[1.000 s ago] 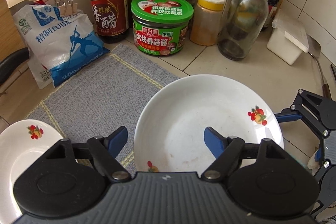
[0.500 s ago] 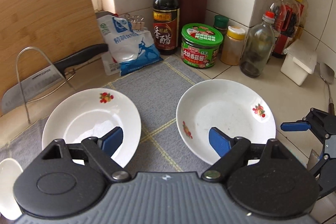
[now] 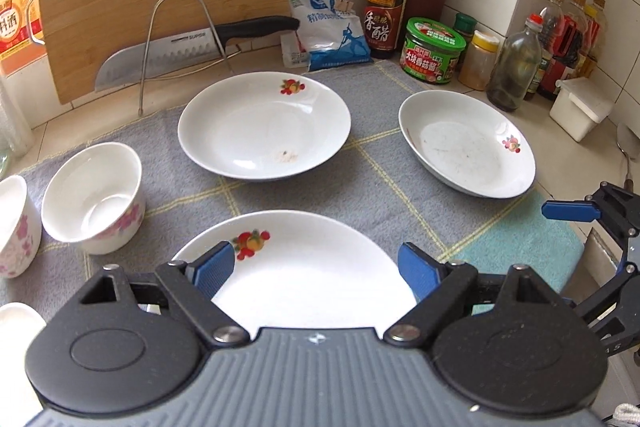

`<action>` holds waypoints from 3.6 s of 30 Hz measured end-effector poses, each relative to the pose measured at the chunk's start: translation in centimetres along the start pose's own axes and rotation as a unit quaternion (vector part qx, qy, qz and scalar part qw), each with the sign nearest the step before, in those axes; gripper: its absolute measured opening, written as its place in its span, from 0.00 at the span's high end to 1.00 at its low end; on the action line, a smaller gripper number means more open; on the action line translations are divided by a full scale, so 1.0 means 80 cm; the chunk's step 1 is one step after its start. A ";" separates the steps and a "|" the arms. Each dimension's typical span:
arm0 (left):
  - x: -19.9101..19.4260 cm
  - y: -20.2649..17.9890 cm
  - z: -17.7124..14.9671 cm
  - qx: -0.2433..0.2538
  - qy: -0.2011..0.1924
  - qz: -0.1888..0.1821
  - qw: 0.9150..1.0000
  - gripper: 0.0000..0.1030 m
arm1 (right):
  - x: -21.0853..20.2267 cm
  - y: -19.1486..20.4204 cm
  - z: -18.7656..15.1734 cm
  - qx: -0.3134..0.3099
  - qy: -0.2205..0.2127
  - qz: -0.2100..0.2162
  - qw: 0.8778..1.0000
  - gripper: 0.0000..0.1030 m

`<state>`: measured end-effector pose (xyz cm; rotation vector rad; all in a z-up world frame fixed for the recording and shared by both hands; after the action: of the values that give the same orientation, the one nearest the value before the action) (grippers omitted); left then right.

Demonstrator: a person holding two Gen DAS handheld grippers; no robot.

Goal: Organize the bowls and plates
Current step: 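Carry the held plate with the left tool over another white plate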

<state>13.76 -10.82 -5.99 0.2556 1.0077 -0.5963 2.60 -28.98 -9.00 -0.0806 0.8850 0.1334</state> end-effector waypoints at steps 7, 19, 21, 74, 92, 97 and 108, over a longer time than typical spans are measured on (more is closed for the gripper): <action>-0.011 0.030 -0.030 -0.013 0.006 0.014 1.000 0.14 | 0.011 0.061 -0.004 -0.046 0.016 0.036 0.998 0.00; -0.017 0.071 -0.041 -0.008 0.022 0.050 0.998 0.14 | 0.055 0.130 -0.012 -0.118 0.038 0.081 0.989 0.00; -0.017 0.073 -0.042 -0.006 0.024 0.051 0.998 0.14 | 0.060 0.134 -0.009 -0.120 0.039 0.093 0.988 0.00; 0.069 0.092 0.002 0.098 0.141 -0.091 0.981 0.35 | 0.087 0.154 0.012 -0.141 0.004 0.118 0.983 0.00; 0.058 0.089 0.008 0.106 0.135 -0.107 0.979 0.35 | 0.078 0.149 0.019 -0.136 0.016 0.116 0.984 0.00; 0.051 0.077 0.022 0.110 0.123 -0.107 0.980 0.35 | 0.067 0.135 0.026 -0.142 0.010 0.107 0.984 0.00; 0.068 0.021 0.073 0.139 0.099 -0.120 0.978 0.35 | 0.039 0.063 0.034 -0.132 -0.003 0.071 0.989 0.00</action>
<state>21.00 -14.07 -7.68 0.4511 1.1550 -0.9499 5.88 -23.40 -9.82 -0.2637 0.8633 0.3840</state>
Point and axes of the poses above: each gripper's, at about its wrist camera, not at the fingertips, and x roughly the way its jaws point, y to its left, z to its top, the point moved 4 cm from there along x, roughly the way its jaws point, and after that the axes turned 9 degrees about y, right-handed, at the moved point
